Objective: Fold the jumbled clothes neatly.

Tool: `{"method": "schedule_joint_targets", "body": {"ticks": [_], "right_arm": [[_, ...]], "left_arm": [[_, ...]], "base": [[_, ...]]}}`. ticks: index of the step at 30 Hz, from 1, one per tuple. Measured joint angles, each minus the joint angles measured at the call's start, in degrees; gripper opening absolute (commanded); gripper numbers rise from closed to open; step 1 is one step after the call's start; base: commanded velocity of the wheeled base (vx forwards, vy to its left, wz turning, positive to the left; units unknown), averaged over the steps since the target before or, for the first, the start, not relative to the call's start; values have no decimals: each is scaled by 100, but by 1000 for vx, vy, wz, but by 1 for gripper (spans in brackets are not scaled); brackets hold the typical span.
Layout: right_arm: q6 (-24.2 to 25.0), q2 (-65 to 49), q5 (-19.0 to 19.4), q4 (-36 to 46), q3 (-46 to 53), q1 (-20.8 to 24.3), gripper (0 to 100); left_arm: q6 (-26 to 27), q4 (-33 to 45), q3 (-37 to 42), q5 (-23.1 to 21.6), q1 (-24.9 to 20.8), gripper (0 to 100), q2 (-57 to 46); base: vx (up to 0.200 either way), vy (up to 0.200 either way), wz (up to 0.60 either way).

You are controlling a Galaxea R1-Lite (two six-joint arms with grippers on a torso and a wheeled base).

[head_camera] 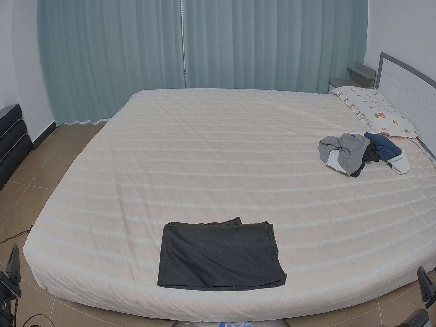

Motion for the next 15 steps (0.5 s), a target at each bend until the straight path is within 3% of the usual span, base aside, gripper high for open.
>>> {"method": "schedule_joint_targets", "body": {"ticks": [3, 9, 15], "right_arm": [[-41, -179, -137, 74, -45, -102, 100], [-138, -382, -315, 156, -80, -377, 100], [-274, -631, 228, 138, 190, -441, 100]], "left_arm": [[119, 467, 33, -23, 91, 100, -466], [233, 680, 199, -39, 276, 100, -1047], [528, 647, 382, -39, 404, 100, -1399]], "base": [[0, 0, 0], [0, 0, 0], [0, 0, 0]]}}
